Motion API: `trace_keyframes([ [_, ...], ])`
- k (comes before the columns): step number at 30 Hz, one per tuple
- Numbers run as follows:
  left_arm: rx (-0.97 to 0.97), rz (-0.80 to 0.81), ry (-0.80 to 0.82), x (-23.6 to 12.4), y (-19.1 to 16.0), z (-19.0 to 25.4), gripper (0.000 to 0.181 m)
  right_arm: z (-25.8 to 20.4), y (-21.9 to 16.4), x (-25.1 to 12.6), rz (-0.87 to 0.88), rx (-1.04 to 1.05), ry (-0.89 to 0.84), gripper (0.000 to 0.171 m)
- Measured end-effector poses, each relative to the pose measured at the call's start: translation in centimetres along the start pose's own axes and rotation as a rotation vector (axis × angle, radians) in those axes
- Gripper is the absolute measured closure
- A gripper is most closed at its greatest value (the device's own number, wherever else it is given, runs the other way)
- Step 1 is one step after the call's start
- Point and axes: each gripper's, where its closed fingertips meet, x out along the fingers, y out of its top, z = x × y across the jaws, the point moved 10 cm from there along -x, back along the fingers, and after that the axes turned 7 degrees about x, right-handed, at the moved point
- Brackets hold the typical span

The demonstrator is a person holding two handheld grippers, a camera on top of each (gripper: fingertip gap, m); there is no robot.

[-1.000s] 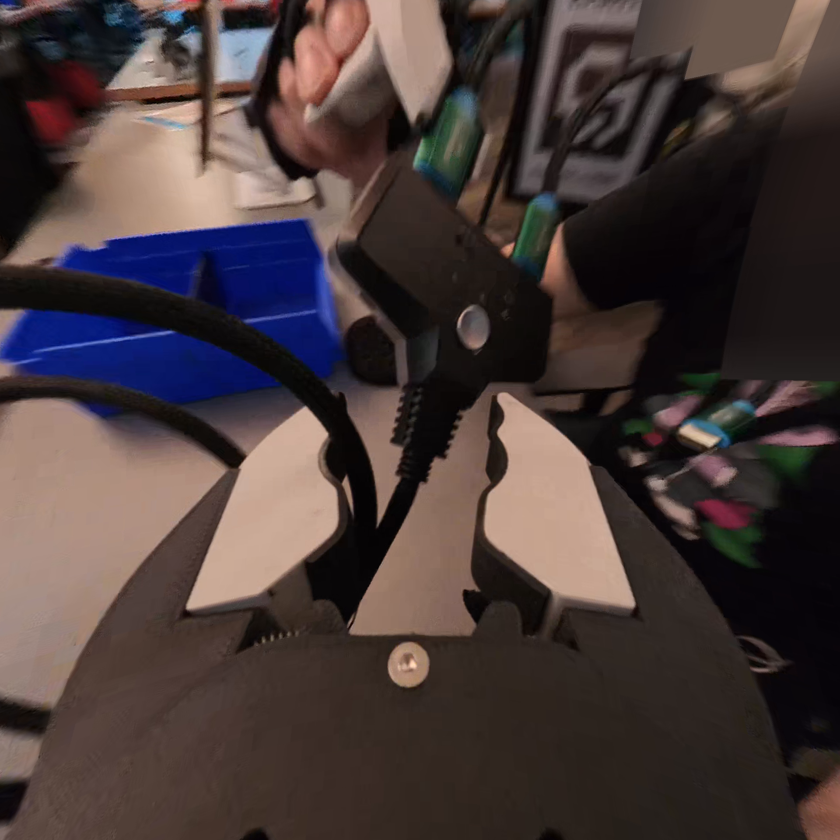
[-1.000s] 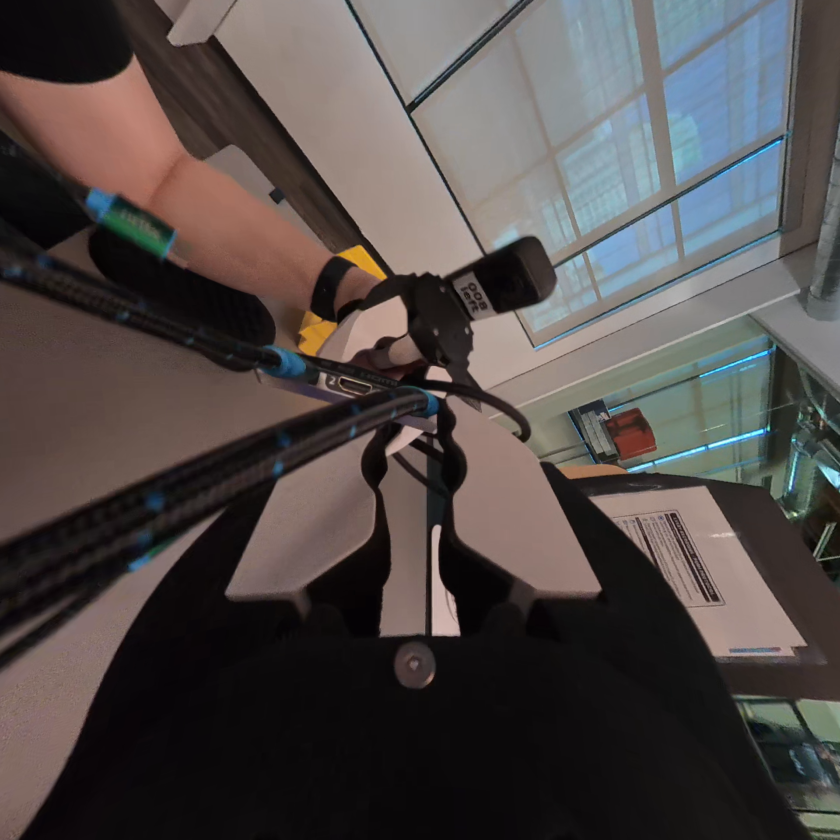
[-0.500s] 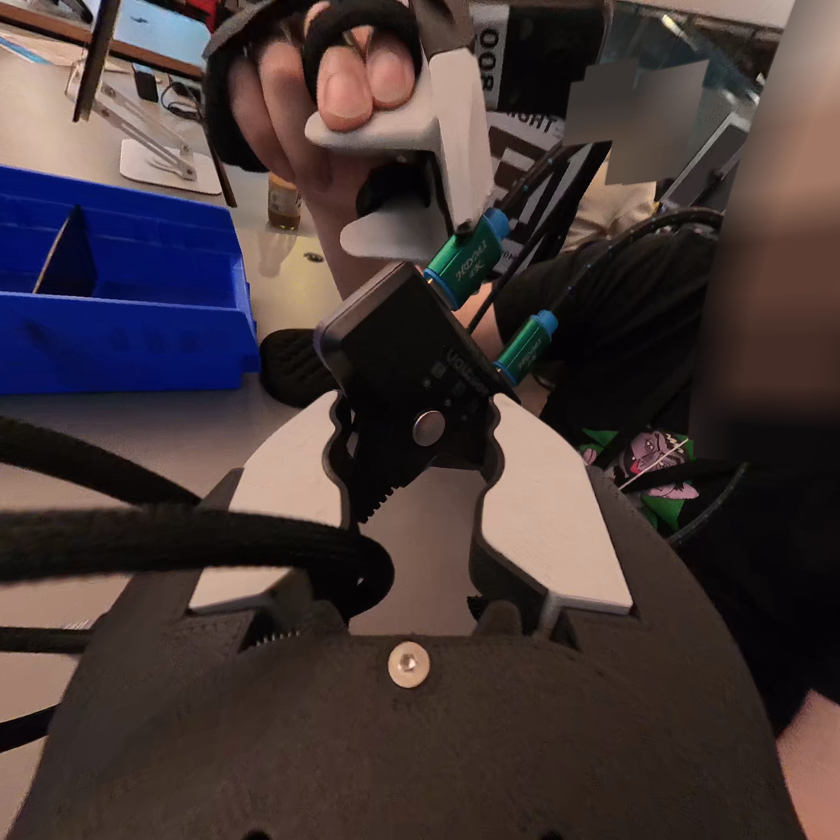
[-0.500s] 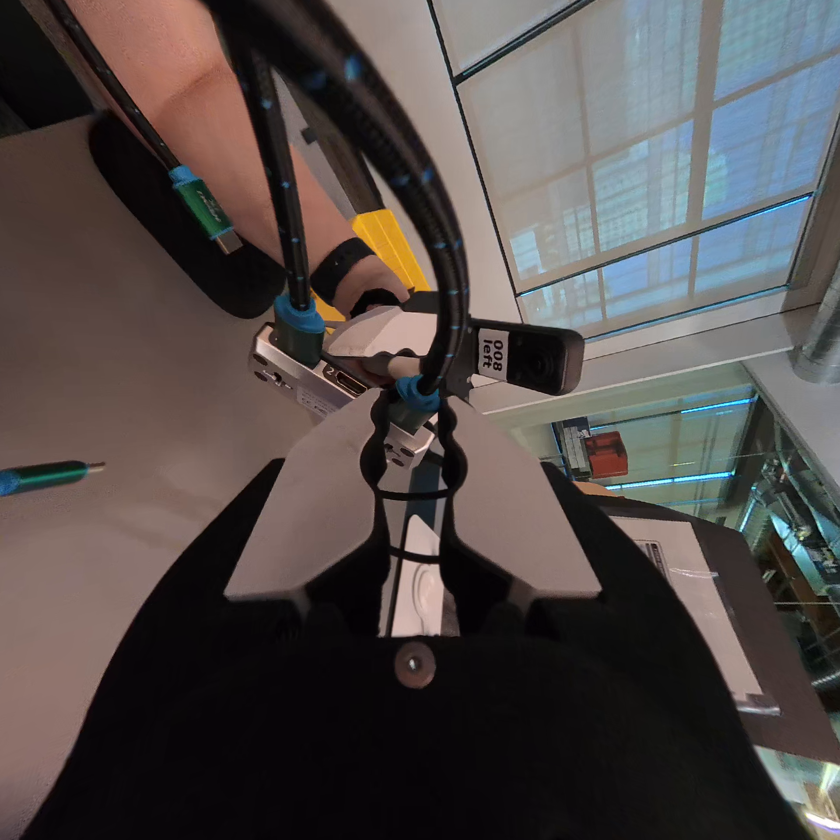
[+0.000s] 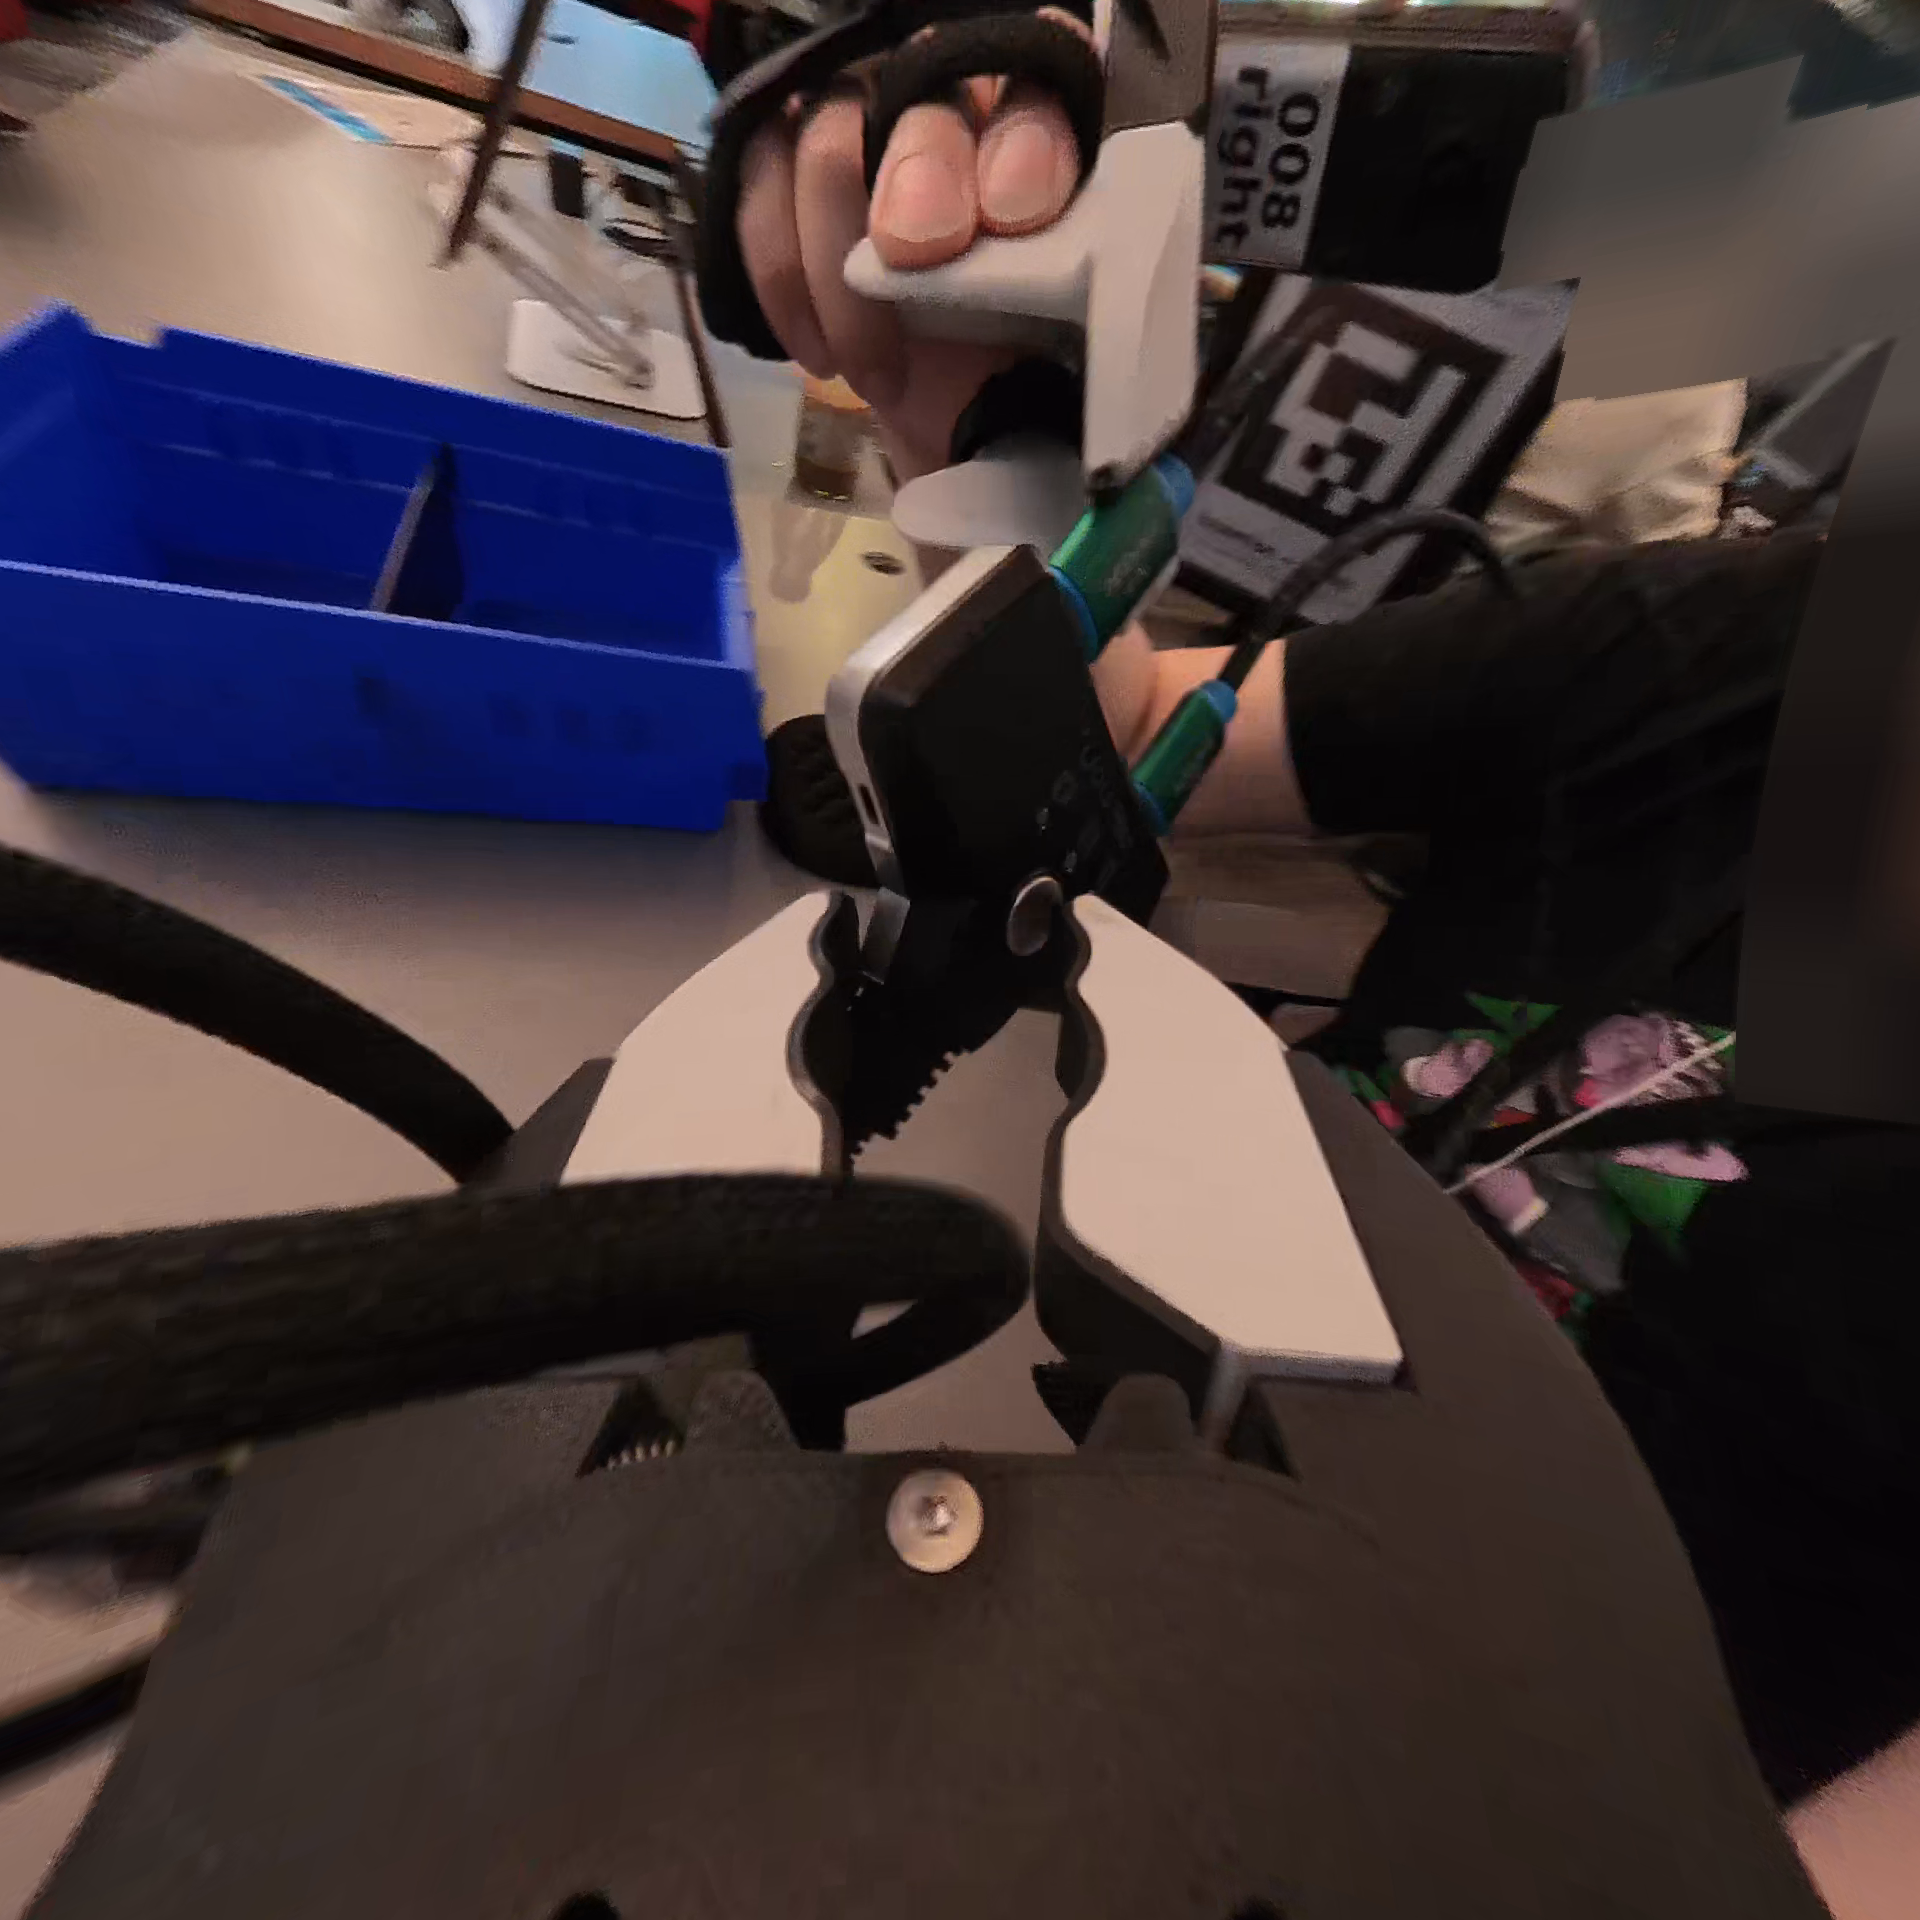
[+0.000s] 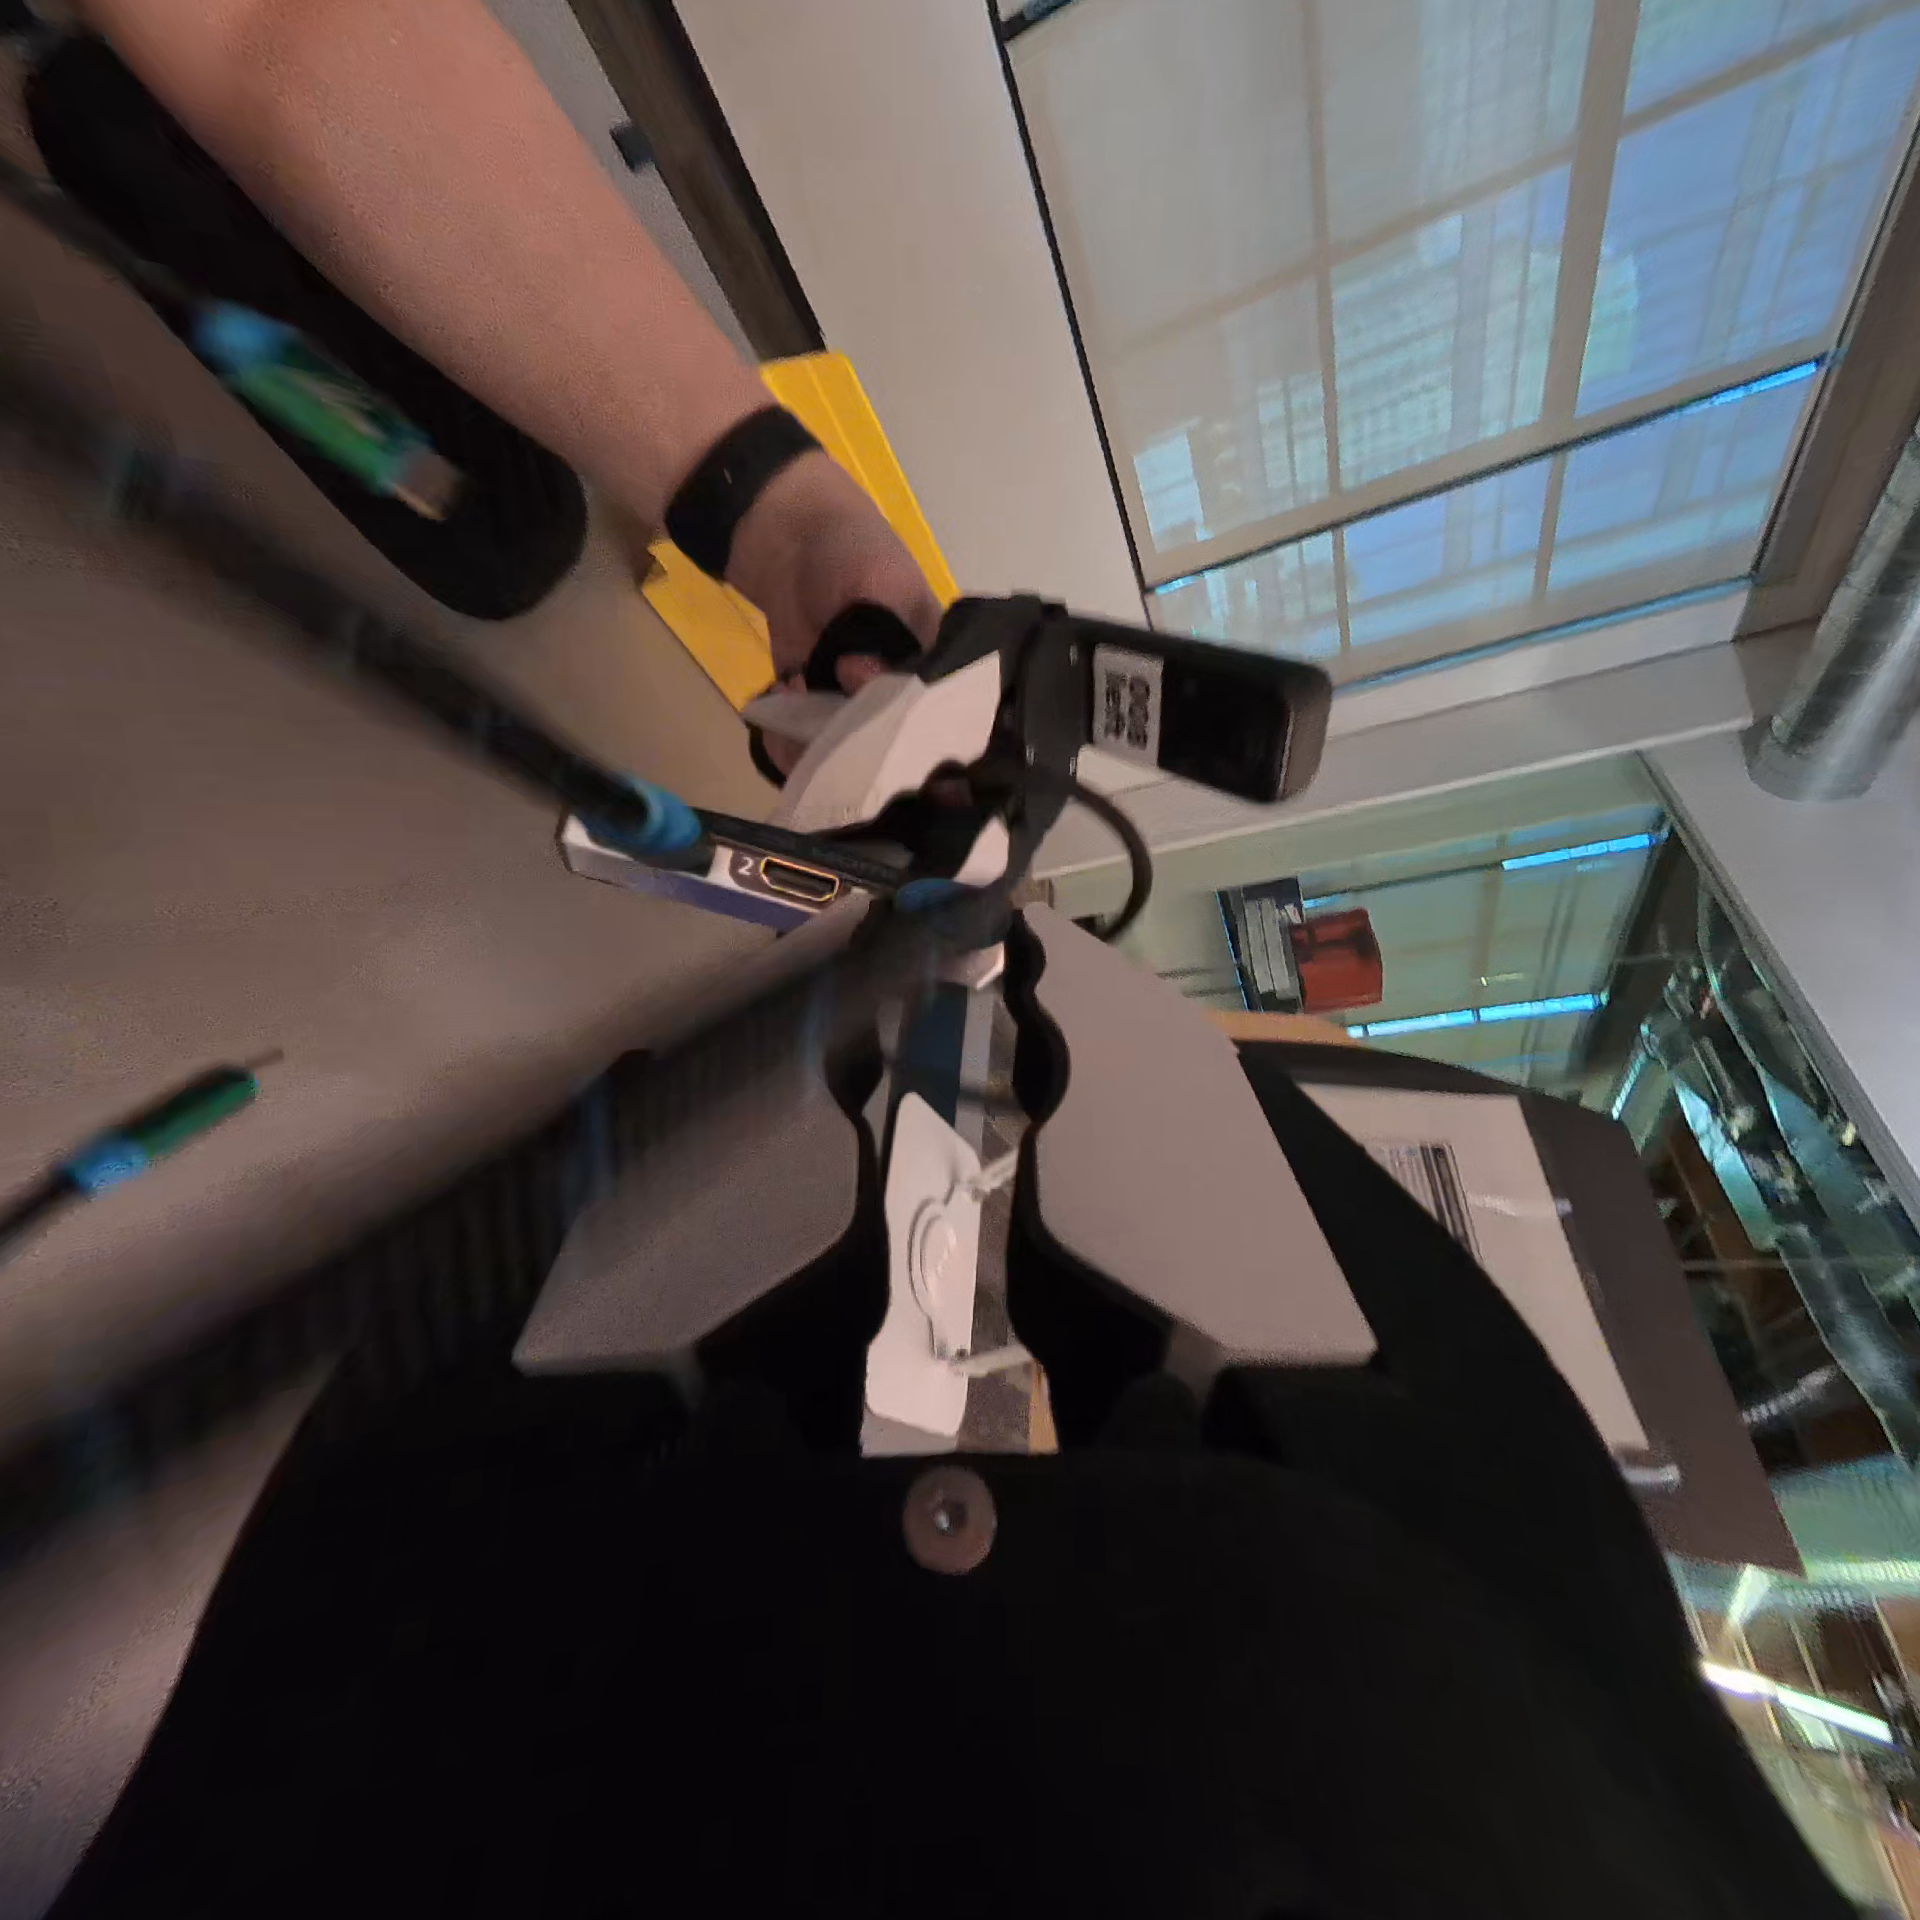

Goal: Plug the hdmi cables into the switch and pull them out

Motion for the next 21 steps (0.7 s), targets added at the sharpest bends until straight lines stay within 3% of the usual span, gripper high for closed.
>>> trace_keyframes([
  [4, 0.040, -0.098, 0.207, -1.4, 0.2, -0.1, 0.154, 0.1, -2.8, 0.7, -0.050, 0.009, -0.072, 0.147],
  [5, 0.042, -0.119, 0.228, -1.6, 0.2, -0.2, 0.154, 0.0, -3.4, 1.0, -0.027, 0.034, -0.070, 0.148],
  [7, 0.033, -0.137, 0.241, -2.0, 0.0, -0.4, 0.156, 0.1, -4.9, 1.2, -0.103, 0.031, -0.134, 0.169],
  [10, 0.015, -0.158, 0.244, -2.3, -0.8, -1.1, 0.157, 0.0, -7.3, 0.8, -0.119, -0.012, -0.257, 0.164],
  [15, -0.049, -0.154, 0.247, -2.4, -2.0, -2.4, 0.157, 1.8, -11.6, -0.4, -0.277, 0.463, -0.307, 0.165],
  [17, -0.052, -0.165, 0.261, -2.4, -2.1, -2.6, 0.158, 2.8, -12.5, -1.2, -0.291, 0.717, -0.281, 0.152],
  [21, -0.040, -0.226, 0.293, -1.7, -2.3, -2.7, 0.158, 4.4, -10.0, -1.9, -0.068, 1.123, -0.127, 0.133],
])
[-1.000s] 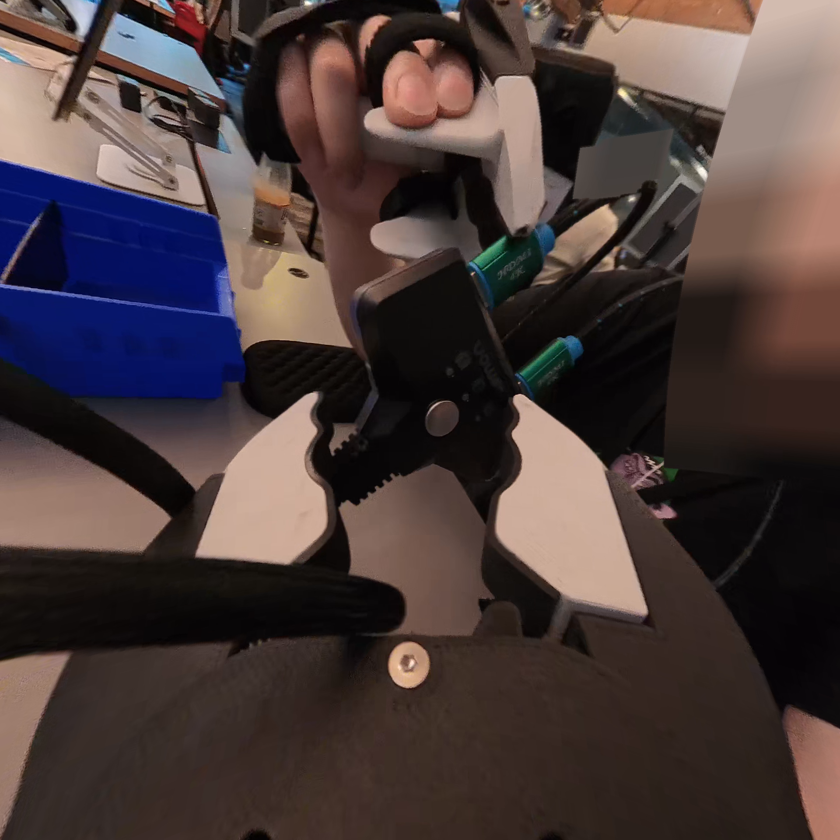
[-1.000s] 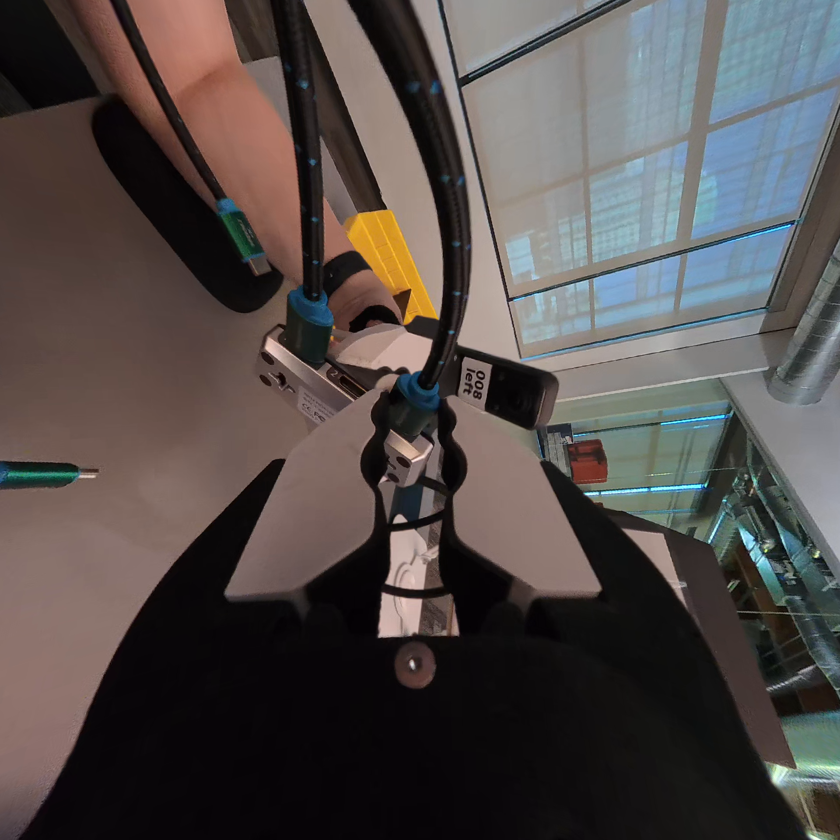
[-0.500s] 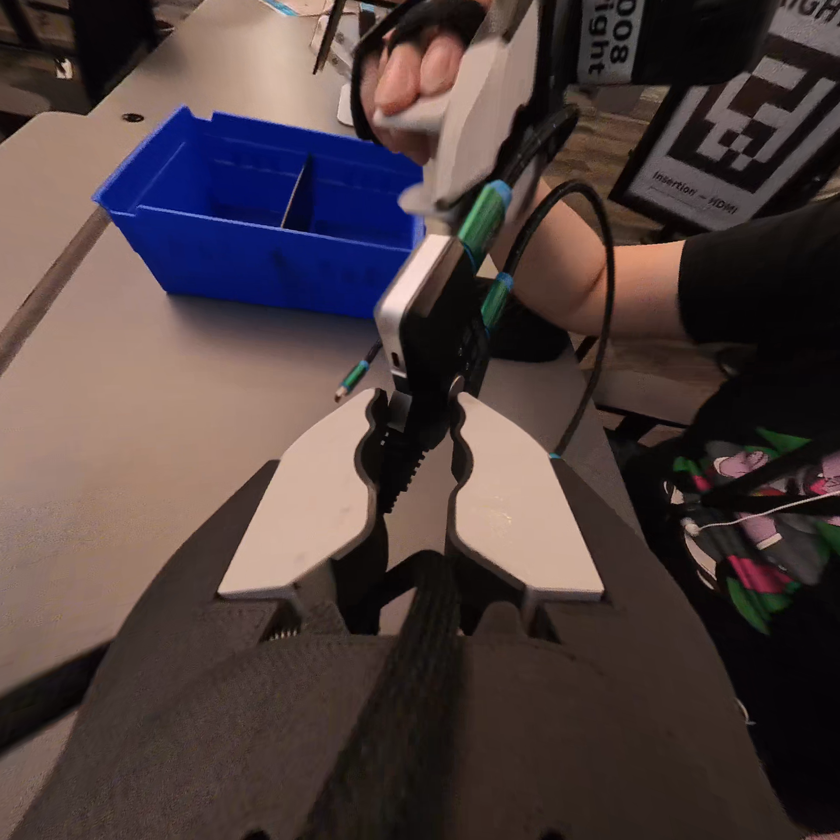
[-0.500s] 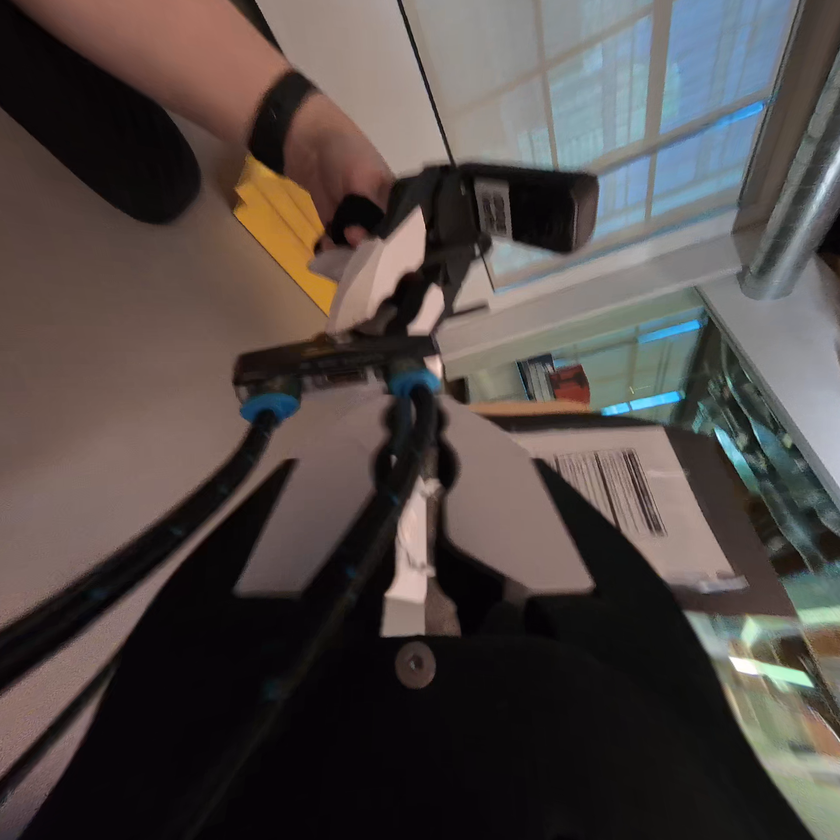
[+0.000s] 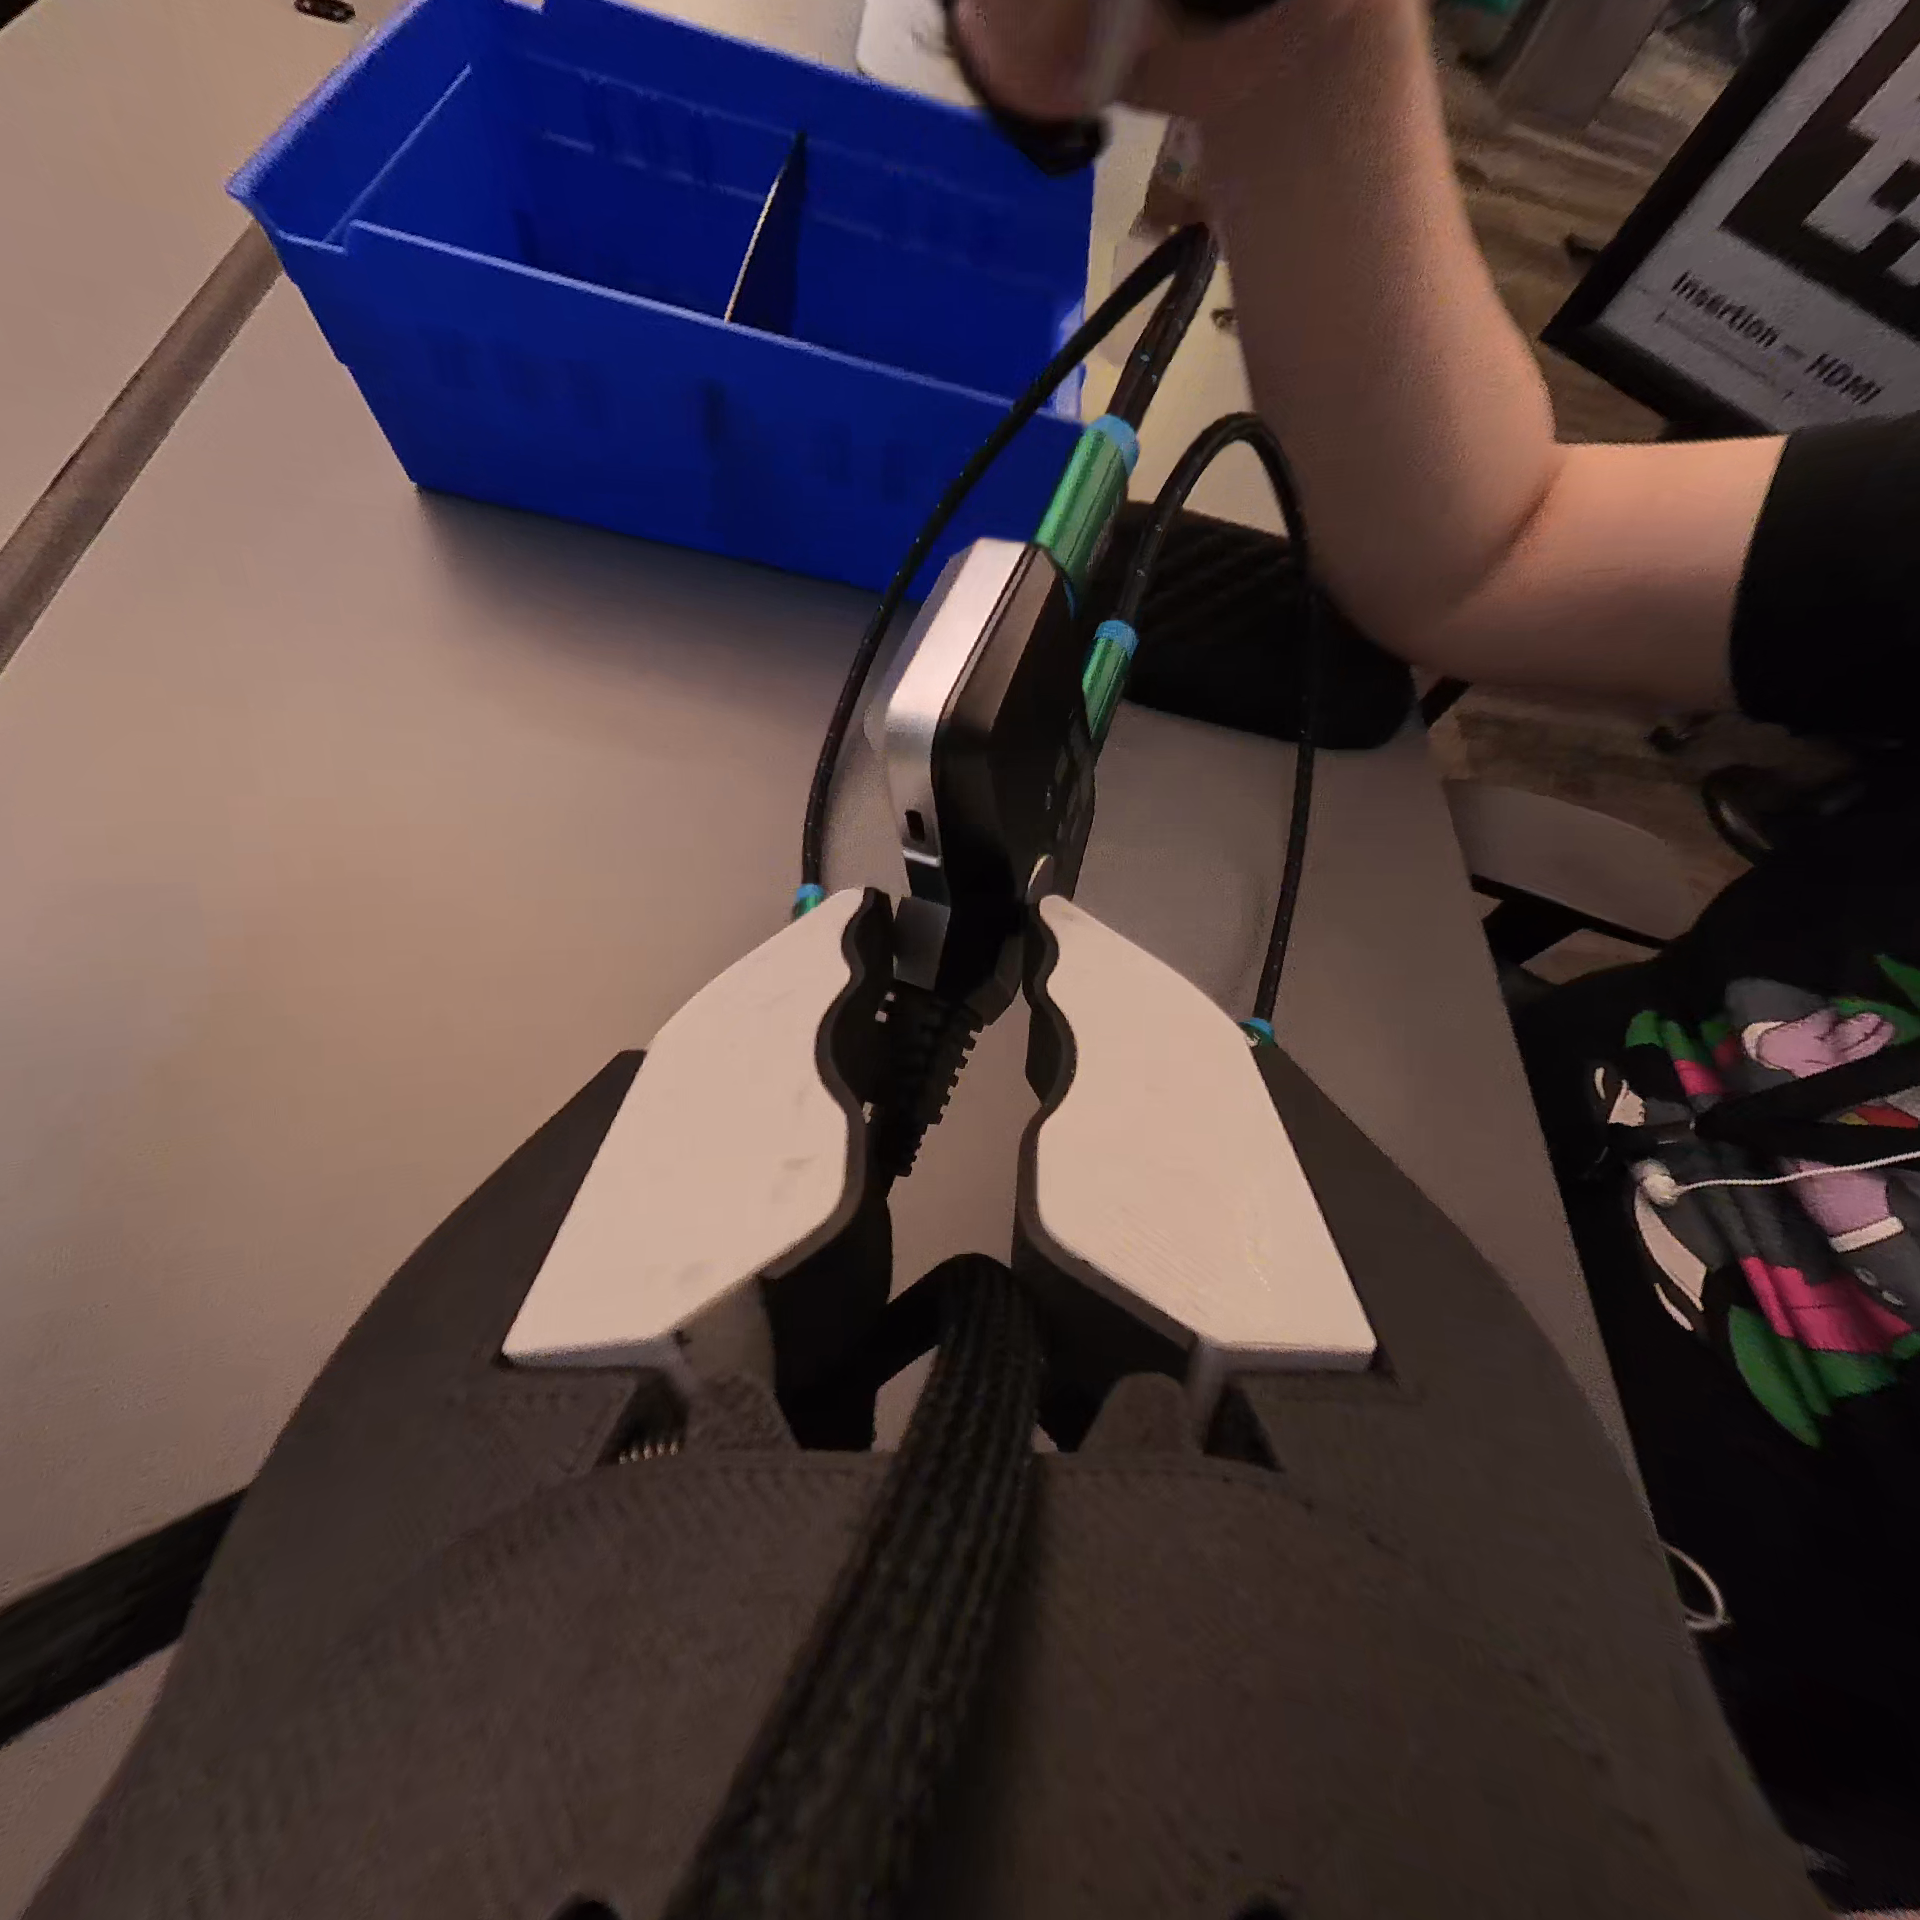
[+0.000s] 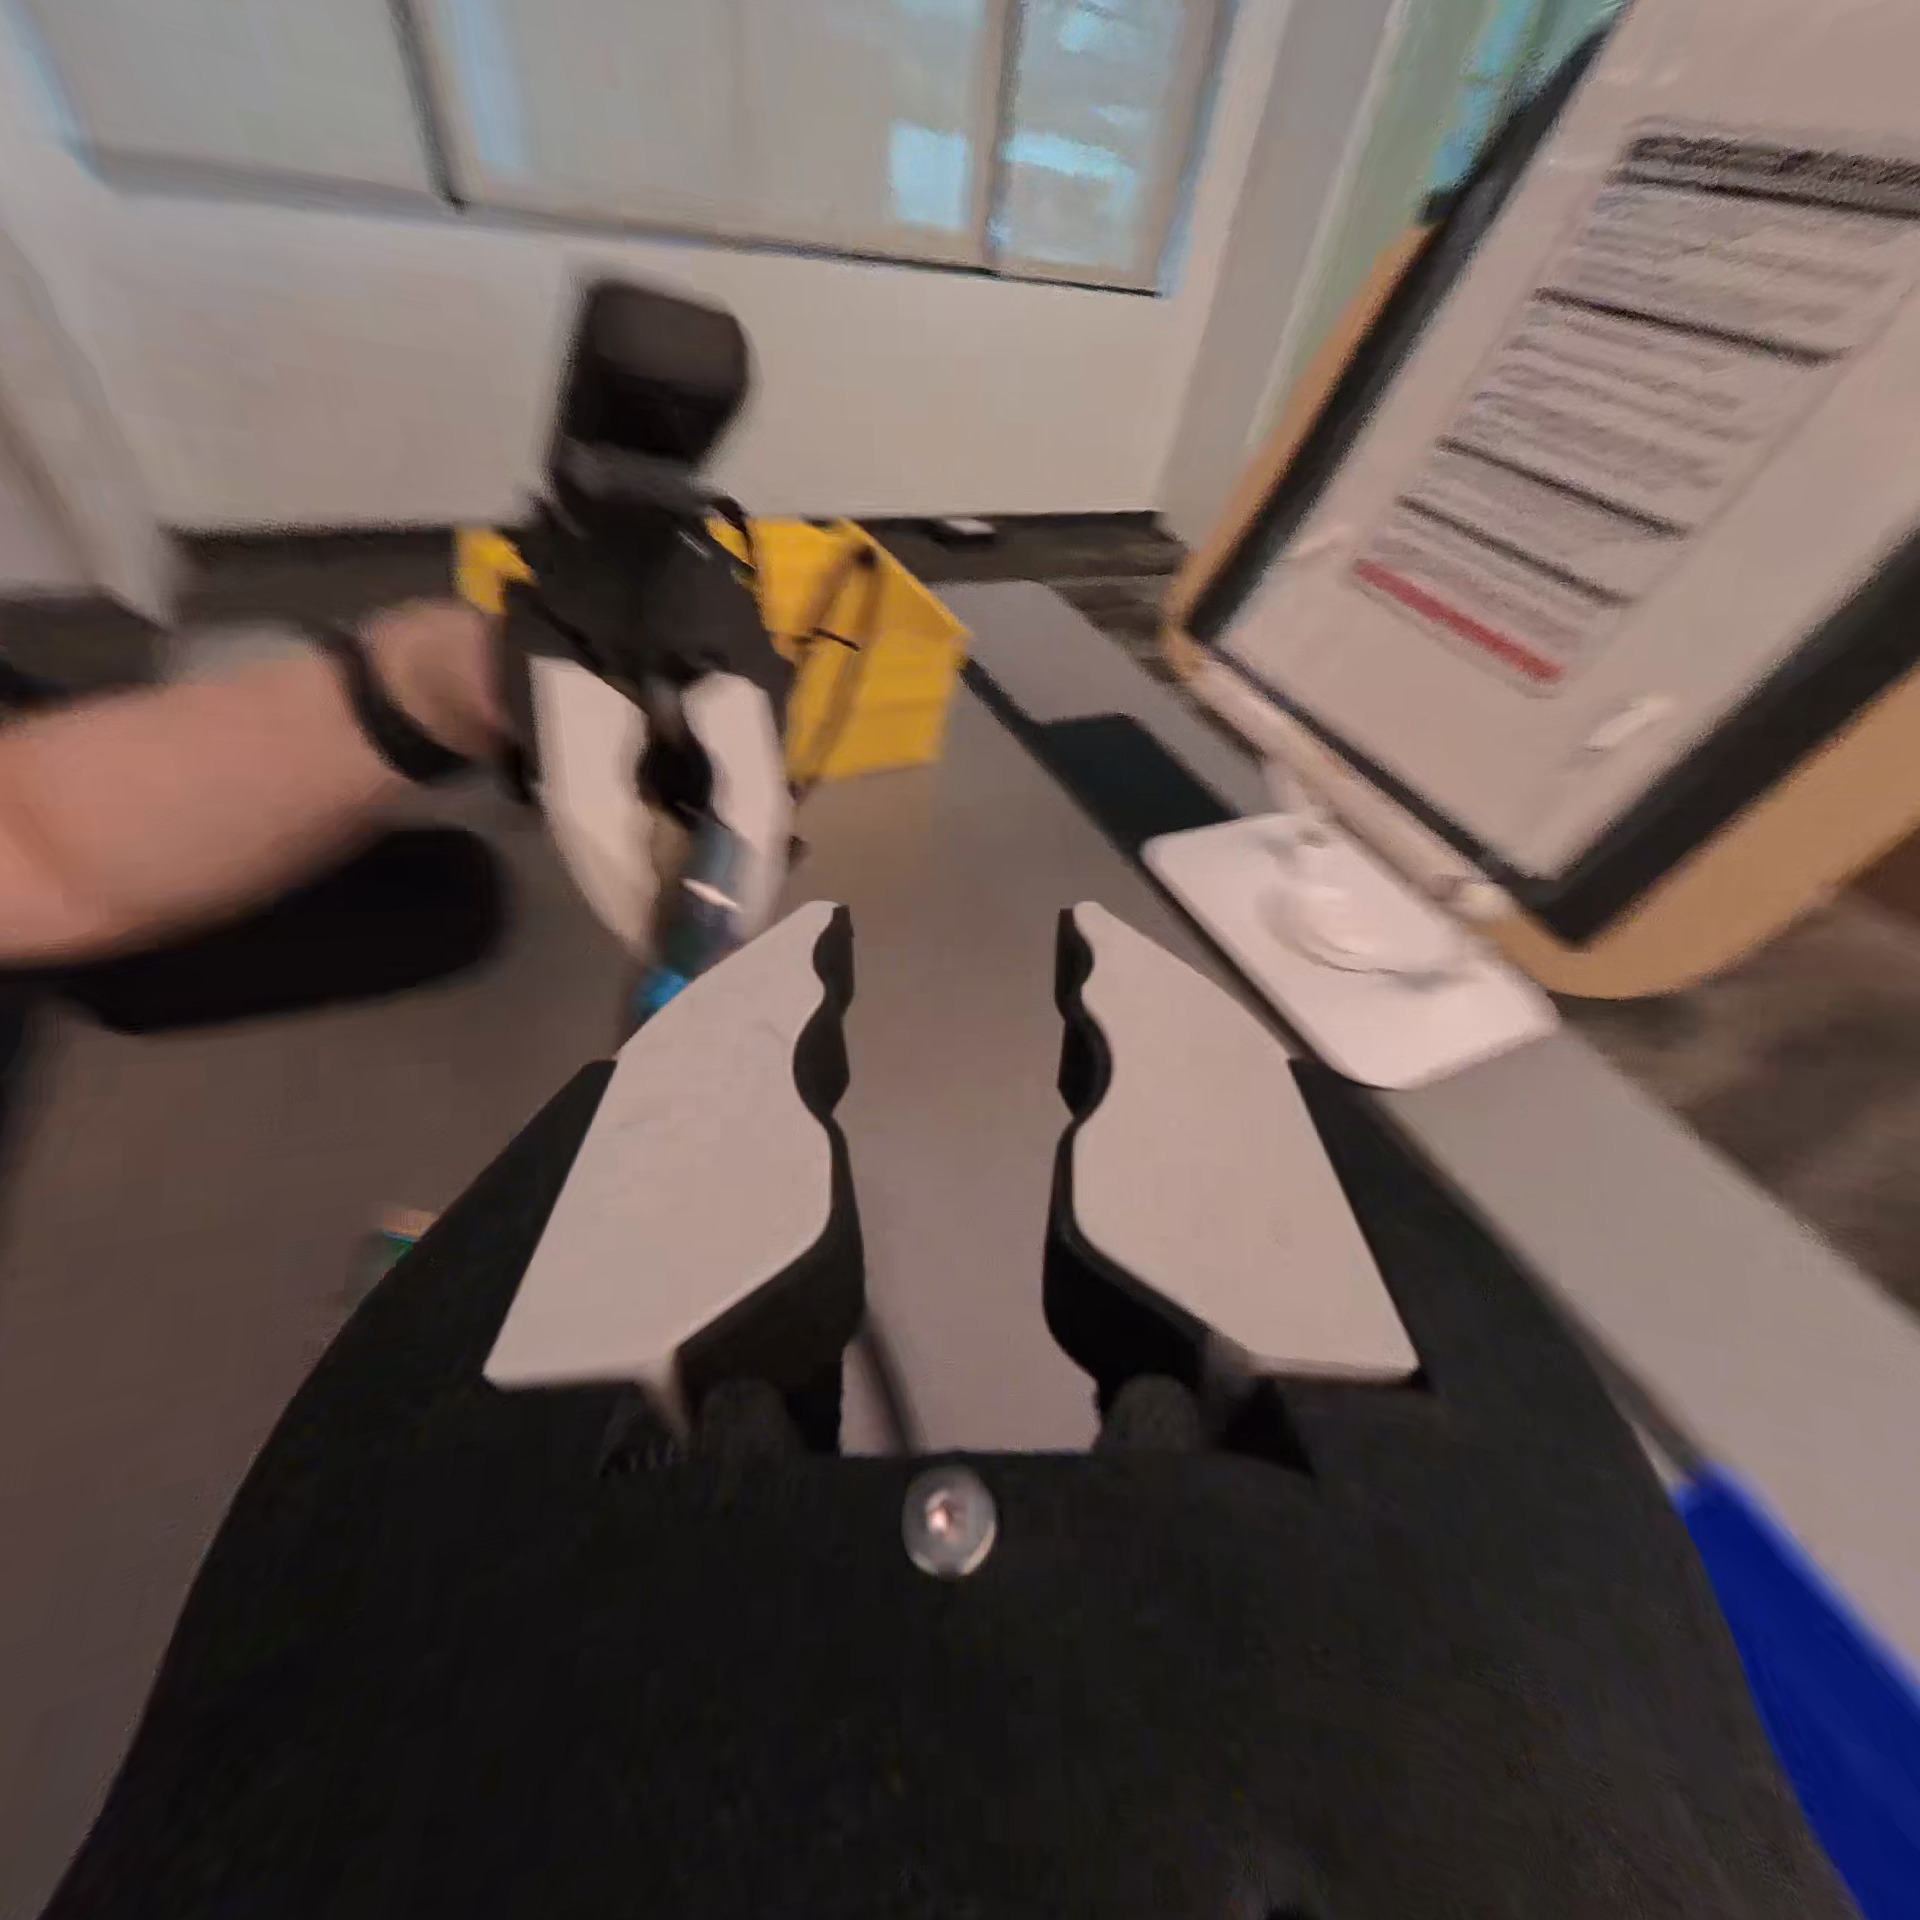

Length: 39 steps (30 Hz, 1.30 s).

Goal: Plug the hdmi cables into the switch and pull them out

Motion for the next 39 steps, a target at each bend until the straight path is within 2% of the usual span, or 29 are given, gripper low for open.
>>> trace_keyframes([
  [3, 0.015, -0.032, 0.002, 0.8, 0.2, 0.3, 0.158, -2.9, 1.1, 0.6, -0.101, 0.135, 0.155, 0.128],
  [5, 0.015, -0.035, -0.008, 1.2, 0.4, 0.5, 0.158, -4.6, 0.0, 2.1, -0.309, 0.126, 0.153, 0.115],
  [7, 0.022, -0.055, 0.000, 1.5, 0.7, 0.8, 0.158, -5.5, -1.4, 4.2, -0.513, 0.091, 0.084, 0.114],
  [8, 0.033, -0.080, 0.018, 1.6, 0.8, 1.0, 0.158, -5.7, -1.9, 5.2, -0.583, 0.093, 0.056, 0.116],
  [10, 0.062, -0.125, 0.052, 1.9, 1.2, 1.6, 0.158, -6.0, -2.5, 6.4, -0.654, 0.117, 0.063, 0.133],
  [16, 0.124, -0.198, 0.088, 2.7, 2.0, 3.0, 0.158, -6.0, -2.8, 7.1, -0.650, 0.173, 0.148, 0.148],
  [20, 0.143, -0.129, 0.183, 1.8, 2.3, 2.6, 0.152, -5.2, -2.7, 7.3, -0.611, 0.171, 0.140, 0.149],
  [22, 0.173, -0.023, 0.319, -0.3, 3.1, 2.5, 0.125, -4.4, -2.9, 7.3, -0.594, 0.194, 0.137, 0.149],
  [26, 0.204, 0.096, 0.545, -5.8, 4.8, 3.9, 0.107, -2.6, -3.7, 7.4, -0.543, 0.300, 0.184, 0.149],
  [29, 0.169, 0.029, 0.723, -9.1, 5.2, 5.4, 0.101, -1.4, -3.7, 7.0, -0.457, 0.395, 0.267, 0.149],
  [30, 0.150, 0.011, 0.794, -10.0, 5.1, 5.8, 0.091, -1.0, -3.6, 6.8, -0.428, 0.414, 0.274, 0.149],
  [31, 0.141, -0.003, 0.850, -10.8, 5.1, 6.1, 0.091, -0.7, -3.7, 6.6, -0.414, 0.428, 0.266, 0.149],
  [32, 0.139, -0.021, 0.882, -11.4, 4.9, 6.5, 0.098, -0.3, -3.8, 6.5, -0.392, 0.442, 0.260, 0.150],
  [35, 0.101, -0.097, 0.859, -12.2, 3.9, 7.1, 0.109, 0.9, -4.0, 6.2, -0.299, 0.546, 0.310, 0.150],
  [37, 0.013, -0.130, 0.739, -11.8, 3.1, 6.9, 0.109, 1.5, -3.9, 5.8, -0.234, 0.581, 0.339, 0.150],
  [39, -0.058, -0.073, 0.577, -10.5, 2.9, 6.1, 0.107, 1.8, -3.5, 5.2, -0.176, 0.583, 0.347, 0.150],
])
